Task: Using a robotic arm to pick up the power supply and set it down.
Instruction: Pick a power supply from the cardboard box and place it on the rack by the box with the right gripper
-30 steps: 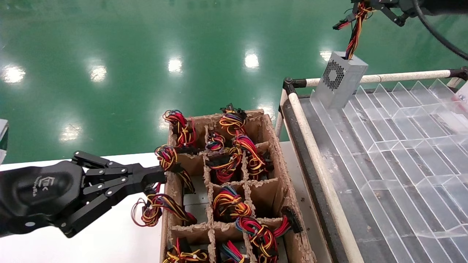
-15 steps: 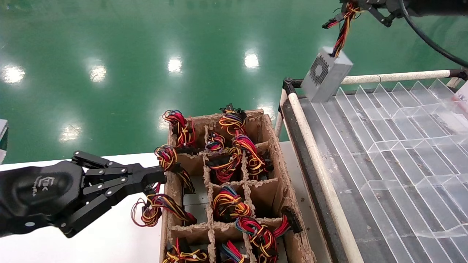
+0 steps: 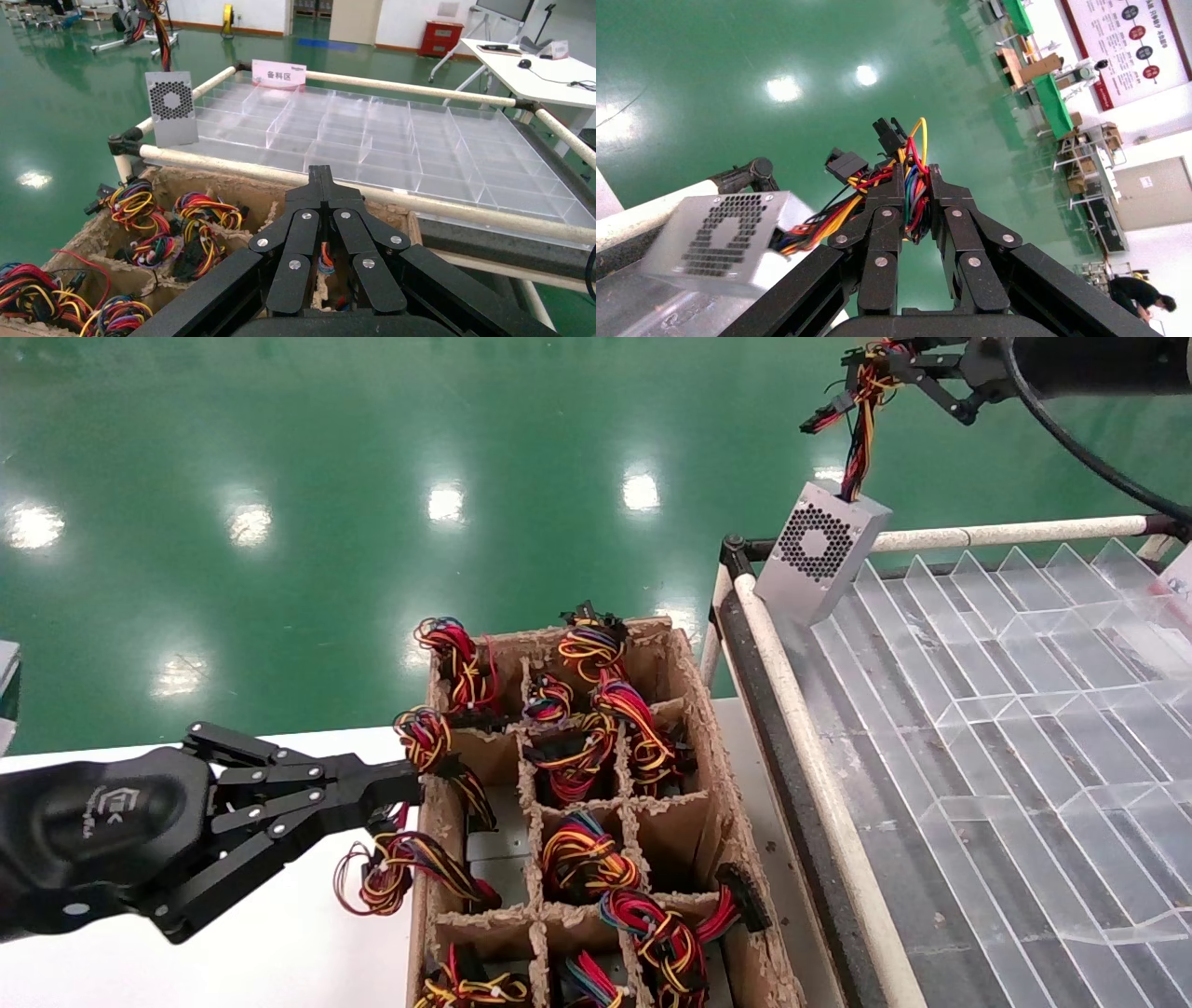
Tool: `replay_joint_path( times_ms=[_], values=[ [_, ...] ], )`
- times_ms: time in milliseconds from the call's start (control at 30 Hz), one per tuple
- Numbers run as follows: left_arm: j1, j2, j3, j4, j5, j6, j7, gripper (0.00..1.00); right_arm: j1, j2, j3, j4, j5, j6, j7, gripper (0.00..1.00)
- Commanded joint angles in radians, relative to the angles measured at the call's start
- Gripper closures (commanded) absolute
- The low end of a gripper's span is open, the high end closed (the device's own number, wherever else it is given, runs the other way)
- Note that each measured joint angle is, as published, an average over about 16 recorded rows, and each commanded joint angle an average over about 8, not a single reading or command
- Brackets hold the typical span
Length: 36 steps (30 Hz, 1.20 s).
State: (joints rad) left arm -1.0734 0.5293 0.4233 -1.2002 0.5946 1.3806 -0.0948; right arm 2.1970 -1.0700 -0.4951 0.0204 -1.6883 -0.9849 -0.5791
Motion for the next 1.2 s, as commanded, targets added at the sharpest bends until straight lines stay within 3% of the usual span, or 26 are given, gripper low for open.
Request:
replay_joint_path(
  times_ms=[33,333,833,1200],
  values=[
    [0.000,0.000,0.000,0.000,0.000,0.000,0.000,1.00,0.001,-0.001,0.000,-0.003,0.000,0.002,-0.002,1.00],
    [0.000,0.000,0.000,0.000,0.000,0.000,0.000,1.00,0.001,-0.002,0.001,-0.012,0.001,0.038,0.000,1.00],
    [0.000,0.000,0.000,0.000,0.000,0.000,0.000,1.00,-0.008,-0.021,0.010,-0.022,0.013,0.030,0.009,1.00],
    [0.000,0.000,0.000,0.000,0.000,0.000,0.000,1.00,-0.047,-0.076,0.029,-0.031,0.042,0.141,0.042,1.00]
  ],
)
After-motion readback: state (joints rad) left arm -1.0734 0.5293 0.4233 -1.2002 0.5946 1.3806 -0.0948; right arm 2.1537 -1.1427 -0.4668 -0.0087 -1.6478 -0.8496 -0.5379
